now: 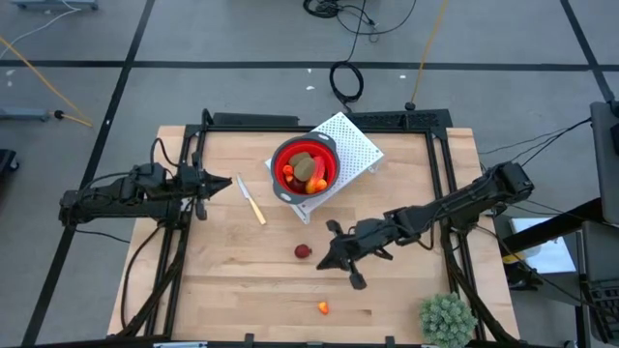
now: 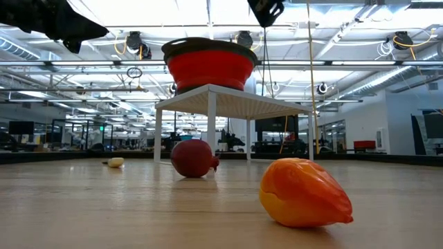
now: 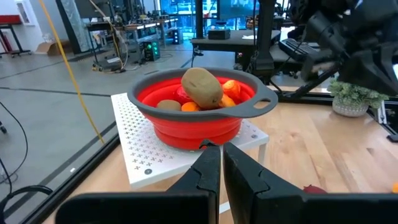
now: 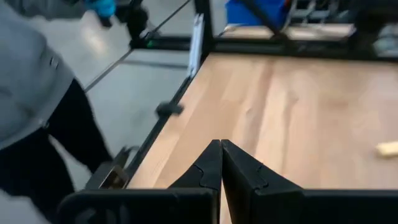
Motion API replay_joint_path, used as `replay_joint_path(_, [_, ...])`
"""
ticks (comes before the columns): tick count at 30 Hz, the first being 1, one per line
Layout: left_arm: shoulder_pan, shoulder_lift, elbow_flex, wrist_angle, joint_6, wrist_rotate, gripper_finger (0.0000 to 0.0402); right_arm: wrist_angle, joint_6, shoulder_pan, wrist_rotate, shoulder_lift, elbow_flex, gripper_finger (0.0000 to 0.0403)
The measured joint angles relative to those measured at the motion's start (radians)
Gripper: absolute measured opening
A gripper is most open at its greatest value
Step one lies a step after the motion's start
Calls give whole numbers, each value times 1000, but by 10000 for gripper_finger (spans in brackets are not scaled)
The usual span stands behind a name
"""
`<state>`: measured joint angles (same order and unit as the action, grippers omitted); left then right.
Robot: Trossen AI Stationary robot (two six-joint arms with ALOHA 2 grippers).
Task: Pick & Place Fruit
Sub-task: Put the peach into the red strainer bowl on the shelf
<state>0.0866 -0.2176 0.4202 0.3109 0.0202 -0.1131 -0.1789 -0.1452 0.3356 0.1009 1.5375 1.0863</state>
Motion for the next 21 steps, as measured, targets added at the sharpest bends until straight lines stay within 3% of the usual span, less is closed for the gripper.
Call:
replay_joint_path(7, [0,0,0,2,-45,0,21,75,53,16,116,1,0,1])
replay_joint_path(21, [-1,0,0,0,-187,-1,21,72,134,106,113,113,-1,1])
